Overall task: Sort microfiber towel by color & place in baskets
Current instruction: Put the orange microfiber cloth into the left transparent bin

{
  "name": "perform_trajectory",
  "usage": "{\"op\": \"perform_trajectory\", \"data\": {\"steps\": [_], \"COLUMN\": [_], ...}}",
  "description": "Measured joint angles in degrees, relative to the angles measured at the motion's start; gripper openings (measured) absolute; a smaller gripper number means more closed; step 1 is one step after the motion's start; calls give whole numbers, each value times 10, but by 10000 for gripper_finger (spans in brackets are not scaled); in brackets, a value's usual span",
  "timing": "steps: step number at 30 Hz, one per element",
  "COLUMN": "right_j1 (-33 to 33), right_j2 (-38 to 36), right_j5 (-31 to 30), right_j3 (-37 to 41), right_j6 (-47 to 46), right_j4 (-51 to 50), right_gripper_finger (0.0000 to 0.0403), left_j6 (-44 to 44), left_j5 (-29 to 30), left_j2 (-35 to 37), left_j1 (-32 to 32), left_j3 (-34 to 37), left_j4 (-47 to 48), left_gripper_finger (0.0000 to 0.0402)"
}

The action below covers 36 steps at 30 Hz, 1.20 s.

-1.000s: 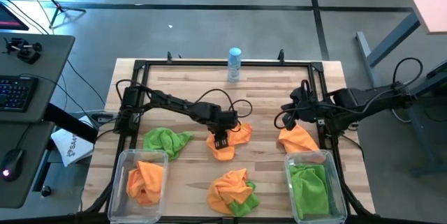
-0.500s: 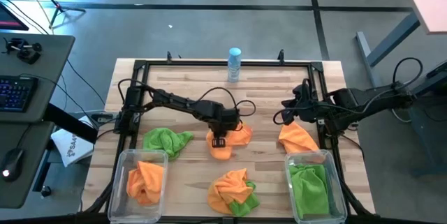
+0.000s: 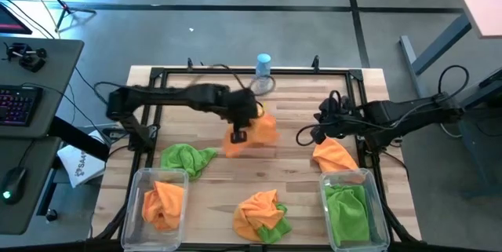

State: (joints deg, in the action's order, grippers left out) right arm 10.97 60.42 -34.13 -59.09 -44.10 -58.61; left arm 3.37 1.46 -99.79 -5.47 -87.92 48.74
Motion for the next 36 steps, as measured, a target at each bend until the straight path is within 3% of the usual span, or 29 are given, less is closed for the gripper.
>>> {"op": "perform_trajectory", "data": {"steps": [7, 13, 24, 28, 36], "right_j1": [-10, -10, -10, -10, -10], "right_j2": [19, 15, 15, 15, 15], "right_j5": [6, 47, 59, 72, 74], "right_j3": [0, 0, 0, 0, 0], "right_j6": [79, 124, 173, 165, 110], "right_j4": [-8, -19, -16, -13, -8], "right_gripper_finger": [0, 0, 0, 0, 0], "left_j6": [-67, -101, -364, -437, -610], "left_j5": [11, 67, 90, 77, -50], "left_j2": [122, 196, 220, 219, 202], "left_j1": [25, 91, 293, 376, 516], "left_j3": [0, -1, -99, -122, -129], "left_j4": [54, 143, 392, 410, 413], "left_gripper_finger": [0, 0, 0, 0, 0]}}
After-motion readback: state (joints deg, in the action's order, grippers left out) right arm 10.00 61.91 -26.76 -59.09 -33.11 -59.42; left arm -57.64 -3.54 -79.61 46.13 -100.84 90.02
